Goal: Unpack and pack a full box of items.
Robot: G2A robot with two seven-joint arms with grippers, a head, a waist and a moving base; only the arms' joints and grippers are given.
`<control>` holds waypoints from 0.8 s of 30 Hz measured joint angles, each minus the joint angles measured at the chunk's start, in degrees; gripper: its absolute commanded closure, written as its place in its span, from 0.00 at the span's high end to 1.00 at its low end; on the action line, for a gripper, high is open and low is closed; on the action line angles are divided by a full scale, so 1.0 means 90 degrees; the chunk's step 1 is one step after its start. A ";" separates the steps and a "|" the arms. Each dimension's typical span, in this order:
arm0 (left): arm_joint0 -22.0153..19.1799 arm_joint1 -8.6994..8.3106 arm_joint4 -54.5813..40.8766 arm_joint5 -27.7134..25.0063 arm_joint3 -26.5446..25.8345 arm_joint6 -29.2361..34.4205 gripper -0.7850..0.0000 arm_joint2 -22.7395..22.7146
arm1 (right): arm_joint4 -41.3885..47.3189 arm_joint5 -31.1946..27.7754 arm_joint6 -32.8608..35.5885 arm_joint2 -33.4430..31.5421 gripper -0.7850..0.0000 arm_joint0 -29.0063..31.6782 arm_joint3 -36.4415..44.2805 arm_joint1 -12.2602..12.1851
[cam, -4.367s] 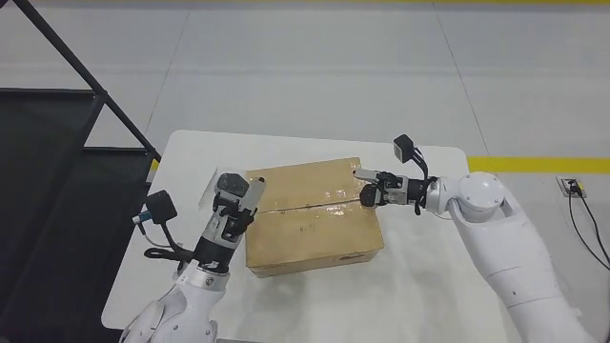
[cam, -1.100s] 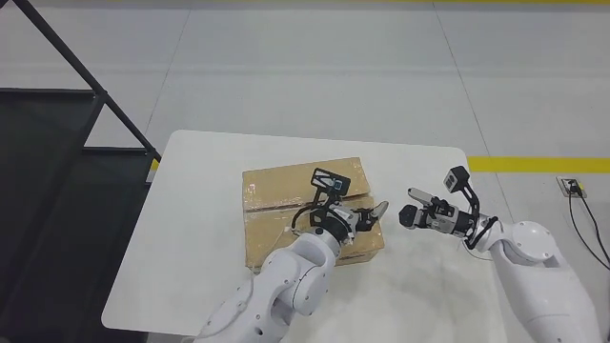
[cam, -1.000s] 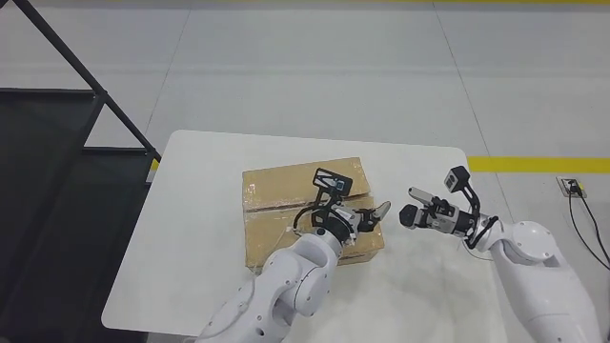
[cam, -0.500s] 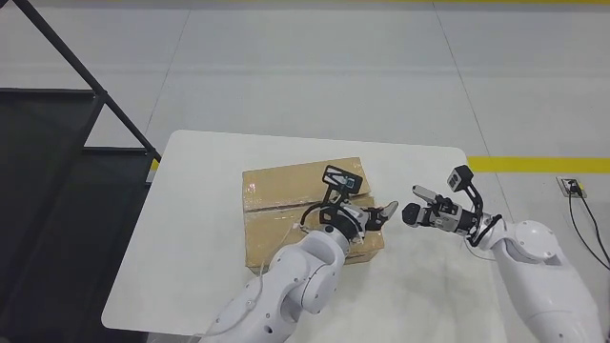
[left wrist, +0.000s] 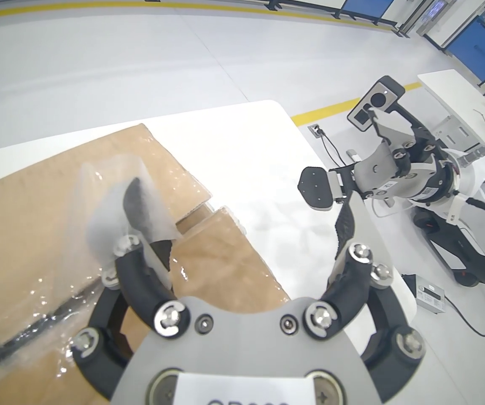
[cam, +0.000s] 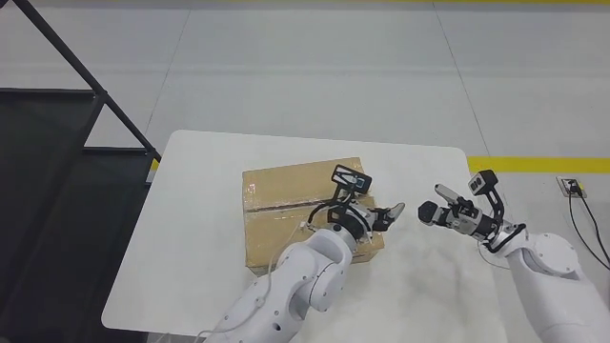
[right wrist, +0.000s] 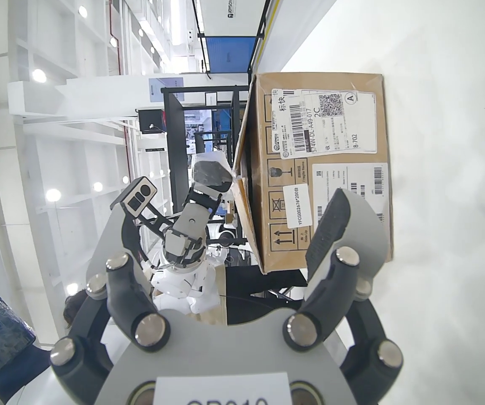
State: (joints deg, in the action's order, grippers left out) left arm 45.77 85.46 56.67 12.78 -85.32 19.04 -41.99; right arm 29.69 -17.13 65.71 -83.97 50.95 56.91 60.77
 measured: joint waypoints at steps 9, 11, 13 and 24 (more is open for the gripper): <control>-0.0093 0.0151 0.0074 -0.0032 0.0158 0.0061 1.00 0.0065 | 0.0293 -0.0148 -0.0024 -0.0419 1.00 0.0529 0.0177 -0.0106; -0.0124 0.0190 0.0076 -0.0032 0.0210 0.0062 1.00 0.0072 | 0.0352 -0.0166 -0.0023 -0.0478 1.00 0.0613 0.0189 -0.0121; -0.0156 0.0229 0.0086 -0.0033 0.0272 0.0069 1.00 0.0088 | 0.0399 -0.0195 -0.0014 -0.0527 1.00 0.0679 0.0202 -0.0135; -0.0299 0.0456 0.0112 -0.0006 0.0564 0.0055 1.00 0.0234 | 0.0498 -0.0249 -0.0008 -0.0648 1.00 0.0869 0.0315 -0.0185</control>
State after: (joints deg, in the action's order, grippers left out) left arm 43.08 89.56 57.68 12.72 -80.24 19.53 -39.88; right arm 34.18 -19.36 65.64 -89.80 58.77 59.74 59.10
